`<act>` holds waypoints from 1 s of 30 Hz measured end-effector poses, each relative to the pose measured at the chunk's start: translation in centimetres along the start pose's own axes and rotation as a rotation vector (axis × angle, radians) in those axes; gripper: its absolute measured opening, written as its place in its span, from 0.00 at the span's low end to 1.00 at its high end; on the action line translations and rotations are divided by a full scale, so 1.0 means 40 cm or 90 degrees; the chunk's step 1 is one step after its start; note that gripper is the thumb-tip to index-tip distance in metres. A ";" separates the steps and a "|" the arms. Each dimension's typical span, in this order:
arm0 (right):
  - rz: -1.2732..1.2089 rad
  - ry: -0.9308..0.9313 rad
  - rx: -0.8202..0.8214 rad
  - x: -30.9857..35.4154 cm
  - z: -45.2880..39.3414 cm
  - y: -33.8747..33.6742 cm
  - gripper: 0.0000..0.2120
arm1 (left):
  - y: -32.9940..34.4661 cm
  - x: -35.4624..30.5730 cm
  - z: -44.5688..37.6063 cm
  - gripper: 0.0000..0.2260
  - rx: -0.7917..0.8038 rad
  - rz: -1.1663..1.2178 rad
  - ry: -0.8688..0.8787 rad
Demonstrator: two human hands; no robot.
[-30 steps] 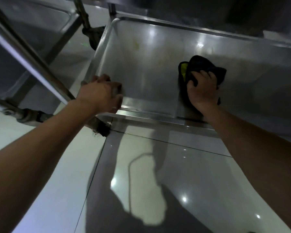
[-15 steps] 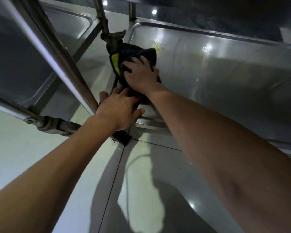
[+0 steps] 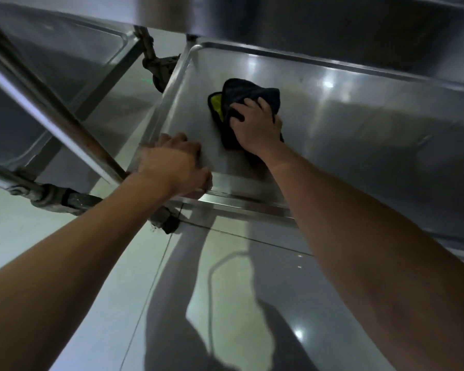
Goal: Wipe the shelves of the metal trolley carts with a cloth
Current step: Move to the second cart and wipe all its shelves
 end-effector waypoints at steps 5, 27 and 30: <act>0.006 0.061 -0.021 -0.221 0.076 -0.092 0.22 | -0.008 -0.119 -0.074 0.25 -0.046 0.066 0.014; -0.011 0.184 -0.163 -0.564 0.299 -0.226 0.27 | -0.004 -0.150 -0.040 0.17 -0.071 0.017 0.023; -0.007 0.146 -0.162 -0.432 0.245 -0.170 0.22 | -0.020 -0.044 -0.007 0.19 -0.100 -0.028 -0.032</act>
Point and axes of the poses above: each hand's wrist, its own z-axis away from the middle knuckle, its own y-axis out of the palm, x = y × z, the point moved 7 cm from there along -z, towards the middle knuckle, and after that the axes turned 9 degrees about x, right-handed, at the moved point
